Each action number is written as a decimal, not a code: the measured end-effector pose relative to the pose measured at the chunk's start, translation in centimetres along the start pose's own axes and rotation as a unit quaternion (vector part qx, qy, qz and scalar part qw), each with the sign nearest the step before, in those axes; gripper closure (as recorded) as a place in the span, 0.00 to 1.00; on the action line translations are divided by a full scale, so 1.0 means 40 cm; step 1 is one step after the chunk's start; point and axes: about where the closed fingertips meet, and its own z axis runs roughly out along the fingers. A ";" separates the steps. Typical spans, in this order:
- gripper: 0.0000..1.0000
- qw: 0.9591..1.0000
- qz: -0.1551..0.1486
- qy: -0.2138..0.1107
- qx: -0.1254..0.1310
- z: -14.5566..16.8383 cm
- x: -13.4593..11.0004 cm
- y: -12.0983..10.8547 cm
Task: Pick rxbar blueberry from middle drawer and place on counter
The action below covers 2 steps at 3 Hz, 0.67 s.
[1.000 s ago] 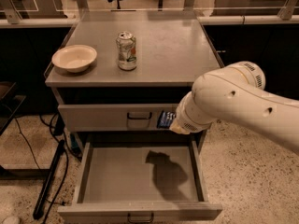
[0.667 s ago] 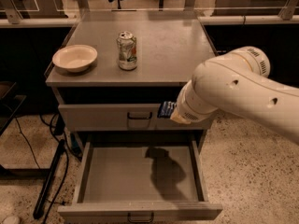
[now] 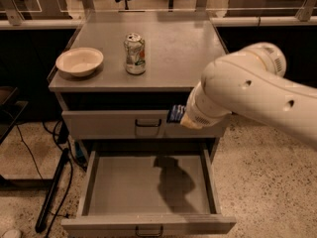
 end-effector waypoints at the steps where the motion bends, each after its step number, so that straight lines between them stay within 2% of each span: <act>1: 1.00 0.999 -0.007 0.007 0.038 -0.070 -0.018 -0.075; 2: 1.00 0.997 -0.005 0.002 0.077 -0.141 -0.037 -0.157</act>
Offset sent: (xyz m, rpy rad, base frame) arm 0.0480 -0.0315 0.1292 -0.0496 -0.2382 -0.0755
